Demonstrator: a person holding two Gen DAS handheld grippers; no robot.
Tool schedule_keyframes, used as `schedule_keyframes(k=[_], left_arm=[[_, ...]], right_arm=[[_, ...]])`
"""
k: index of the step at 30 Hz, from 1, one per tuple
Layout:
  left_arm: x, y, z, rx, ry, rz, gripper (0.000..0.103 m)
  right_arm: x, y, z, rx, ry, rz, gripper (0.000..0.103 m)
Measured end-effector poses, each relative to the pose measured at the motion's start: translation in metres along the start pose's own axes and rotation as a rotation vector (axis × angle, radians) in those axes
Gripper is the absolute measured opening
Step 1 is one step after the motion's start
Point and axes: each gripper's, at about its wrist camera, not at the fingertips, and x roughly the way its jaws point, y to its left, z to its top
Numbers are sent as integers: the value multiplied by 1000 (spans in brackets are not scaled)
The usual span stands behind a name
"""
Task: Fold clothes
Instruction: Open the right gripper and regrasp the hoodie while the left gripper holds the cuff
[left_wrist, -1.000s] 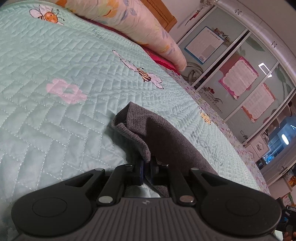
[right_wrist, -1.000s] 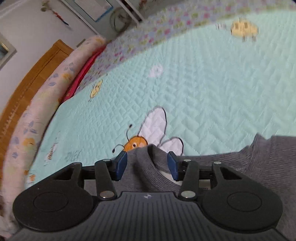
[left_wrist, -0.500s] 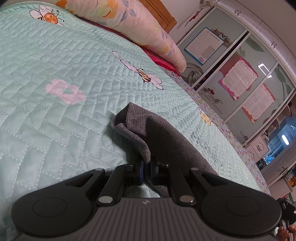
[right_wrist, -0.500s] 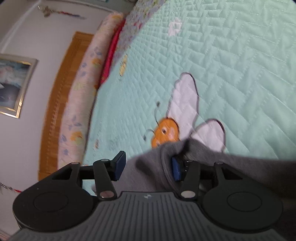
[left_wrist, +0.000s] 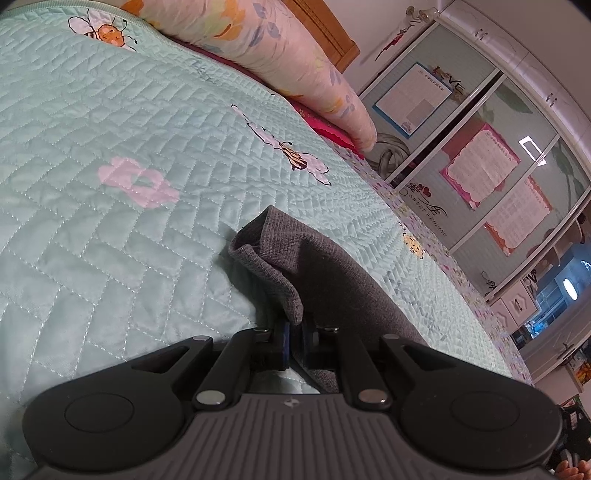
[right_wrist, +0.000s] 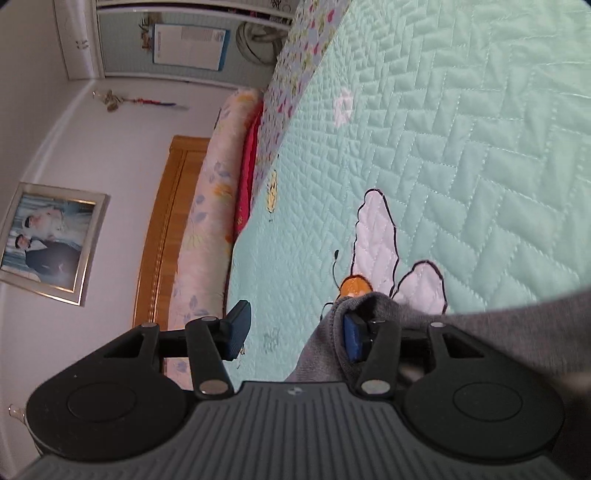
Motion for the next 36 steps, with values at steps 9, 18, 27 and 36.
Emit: schedule_keyframes(k=[9,18,27,36], left_arm=[[1,2,2,-3,3,-4,9],[2,0,1,-3,4,-6,9],[1,2,2,-8,6,-9,9],[0,4,1,-18,4,-16,8]], right_arm=[[-34,-9,1,48,-86,-86,59],[28,10,3,-61,61,-119,62],[23,-2,9,-42,73,-95,62],[8,-6,6,-10,-149,-128,61]])
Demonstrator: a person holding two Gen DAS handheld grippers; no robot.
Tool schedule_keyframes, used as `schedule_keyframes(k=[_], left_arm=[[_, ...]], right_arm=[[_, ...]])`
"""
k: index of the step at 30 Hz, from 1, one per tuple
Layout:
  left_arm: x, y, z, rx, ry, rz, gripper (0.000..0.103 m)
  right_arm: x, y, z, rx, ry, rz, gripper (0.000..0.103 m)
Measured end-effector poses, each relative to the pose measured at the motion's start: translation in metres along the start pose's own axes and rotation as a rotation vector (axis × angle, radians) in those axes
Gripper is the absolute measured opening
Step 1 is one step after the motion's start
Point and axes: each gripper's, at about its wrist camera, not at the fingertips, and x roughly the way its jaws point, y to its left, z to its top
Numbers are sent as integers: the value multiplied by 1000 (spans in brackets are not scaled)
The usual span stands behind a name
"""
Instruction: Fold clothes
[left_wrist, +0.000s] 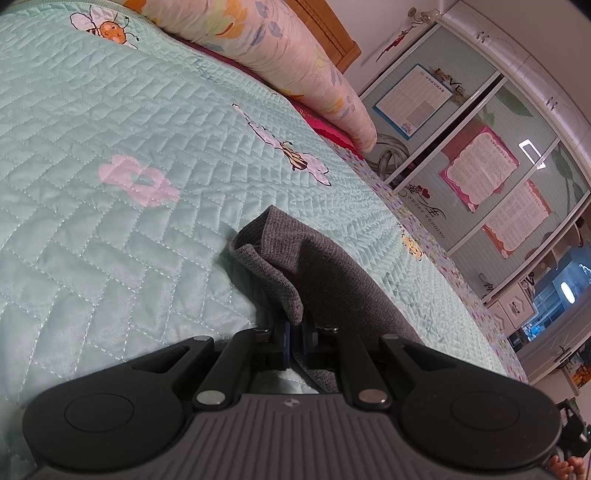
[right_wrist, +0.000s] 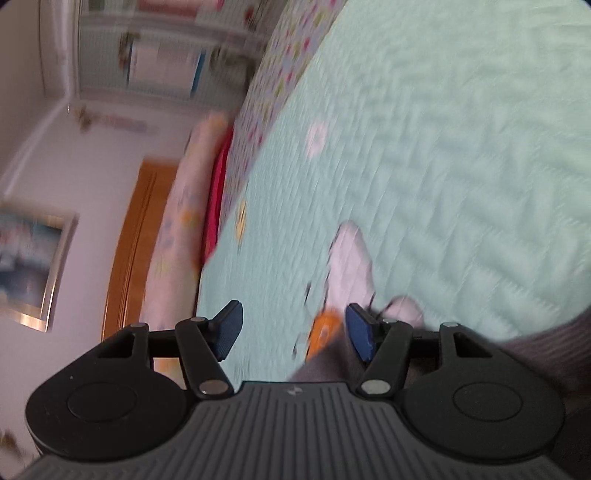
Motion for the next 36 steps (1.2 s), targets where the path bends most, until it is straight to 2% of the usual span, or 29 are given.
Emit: schedule_keyframes(k=[1,2,5,7,9,11,14,17,20,22,25,30,32,33,35,36], left_arm=[[0,1,0,-5,2,-3,8],[0,1,0,-10,3,-5,8],[0,1,2,-22,9,-13,8],[-1,3,4,-39,15,-24,8],[-3,5,5,-59,19,-36,8],[-6,6,7,-74,19,-51,8],[-21,2,10,-75,-9,-95,8],[-37,3,11,-116,-27,-153,8],[-45,8,5,-151,2,-100,7],[-47,16,2,-205,33,-100,7],[-48,23,3,-241,54,-125,7],[-46,33,0,-306,87,-145,8],[-47,36,0,-333,93,-154,20],[-49,36,0,-338,89,-160,25],[-53,33,0,-328,73,-162,39],[-55,31,1,-318,63,-160,41]], right_arm=[[-5,-3,3,13,-53,-24,61],[-8,-7,6,46,-56,-31,61],[-22,14,-3,-54,-102,-106,62],[-28,40,-26,-158,-100,-119,62],[-26,68,-64,-268,-63,-146,62],[-14,95,-112,-403,16,-186,62],[12,131,-198,-669,109,-253,62],[37,163,-285,-1057,163,-371,61],[58,174,-352,-1434,178,-466,62],[72,182,-397,-1683,185,-528,62],[85,179,-415,-1816,166,-590,62],[102,169,-414,-1889,123,-711,59],[106,163,-419,-1961,107,-732,59],[108,161,-422,-2000,103,-730,56],[110,157,-426,-2057,123,-714,37],[110,156,-427,-2074,147,-699,14]])
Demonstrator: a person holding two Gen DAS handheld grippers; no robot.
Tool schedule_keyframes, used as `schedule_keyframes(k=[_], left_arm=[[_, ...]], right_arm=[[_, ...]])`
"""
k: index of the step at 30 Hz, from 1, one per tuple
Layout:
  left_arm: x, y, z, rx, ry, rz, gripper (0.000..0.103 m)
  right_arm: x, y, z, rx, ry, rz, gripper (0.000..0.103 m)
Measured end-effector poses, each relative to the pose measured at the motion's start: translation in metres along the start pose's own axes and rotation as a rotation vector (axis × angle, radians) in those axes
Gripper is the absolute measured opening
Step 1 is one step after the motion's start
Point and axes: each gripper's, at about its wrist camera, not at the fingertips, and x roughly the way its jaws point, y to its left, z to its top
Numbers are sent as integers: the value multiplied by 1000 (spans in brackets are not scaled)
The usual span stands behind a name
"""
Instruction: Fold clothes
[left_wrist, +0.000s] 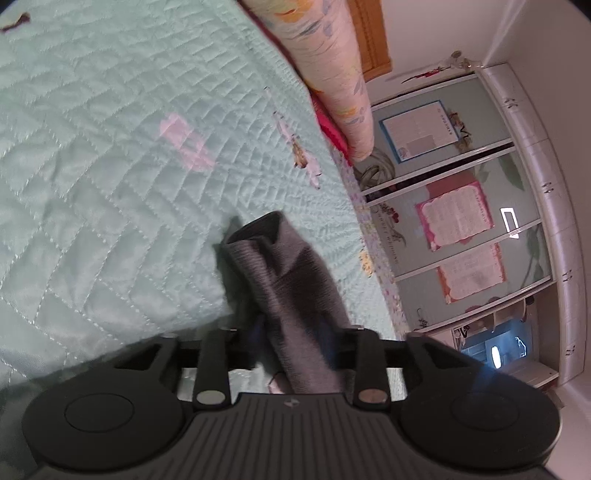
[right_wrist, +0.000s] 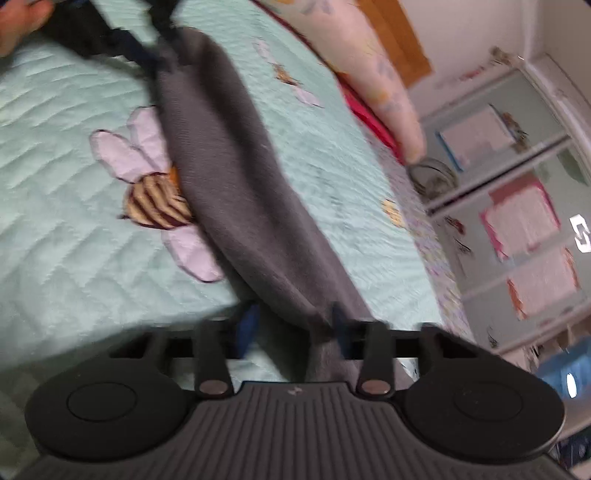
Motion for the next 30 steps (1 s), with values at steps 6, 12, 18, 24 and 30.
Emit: schedule_keyframes(k=[6,12,18,24,30], left_arm=[[-1,6,2,-7,-6,38,36],[-12,10,4,-41,-15,44,33],[-47,16,18,-64,-160,102,33],[-56,14,25,-17,-197,74,34],[-59,8,23,3,-207,31,34]], right_arm=[[-11,15,-20,-159,-17,66,3],[-36,-22,13,148,-66,208,42],[-27,-43,58,506,-123,444,40],[23,-55,77,898,-32,571,14],[33,-23,72,940,32,762,14]])
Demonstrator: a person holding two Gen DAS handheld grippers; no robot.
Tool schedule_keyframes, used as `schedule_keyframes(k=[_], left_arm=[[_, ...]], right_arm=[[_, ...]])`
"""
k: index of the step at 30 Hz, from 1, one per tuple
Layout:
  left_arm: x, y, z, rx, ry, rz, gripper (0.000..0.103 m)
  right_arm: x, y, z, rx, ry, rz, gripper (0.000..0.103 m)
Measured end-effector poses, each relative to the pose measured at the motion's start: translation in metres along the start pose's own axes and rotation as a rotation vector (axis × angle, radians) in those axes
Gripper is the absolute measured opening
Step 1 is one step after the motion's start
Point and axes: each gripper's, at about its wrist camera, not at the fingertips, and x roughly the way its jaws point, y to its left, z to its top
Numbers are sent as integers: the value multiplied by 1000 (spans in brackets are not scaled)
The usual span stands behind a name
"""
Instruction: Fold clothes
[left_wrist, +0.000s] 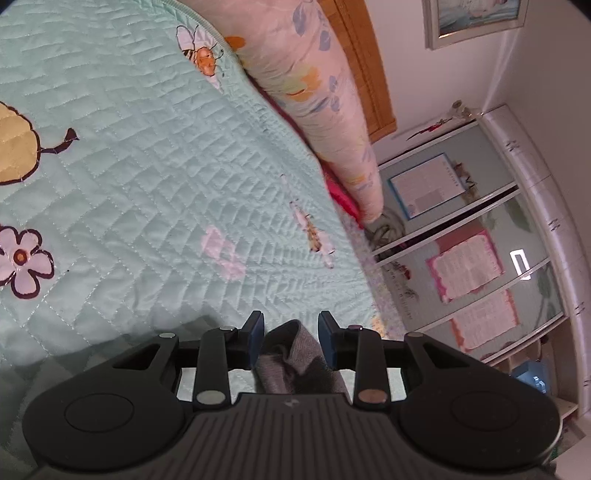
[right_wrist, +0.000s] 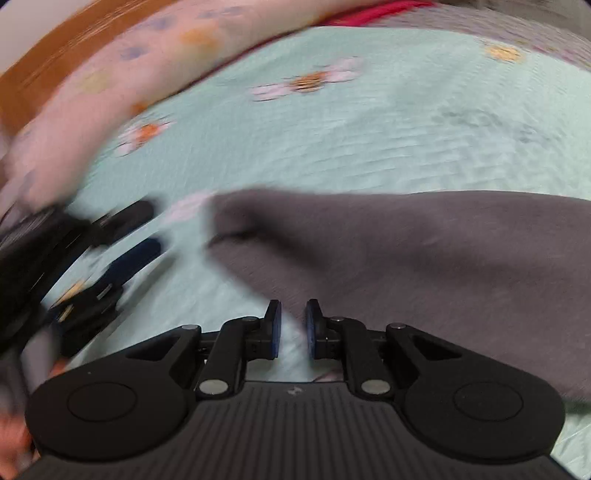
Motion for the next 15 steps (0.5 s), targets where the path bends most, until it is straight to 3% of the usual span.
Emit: schedule_keyframes(k=[4,6,8,15], left_arm=[[-1,-13,-3,42,-8,-20,35],[-2,-12,-3,39,-23,1,36],[0,-8,-3,29,-16,13,37],[2,-3,-4,34,-13,22,37]], right_arm=[[-16,12,-13,-91,-31,6,14],[-29,8,-5,-59,-112,14,15],[-30,2,7,-39,-146,-33,16],[2,-46,20,352,-154,74,17]])
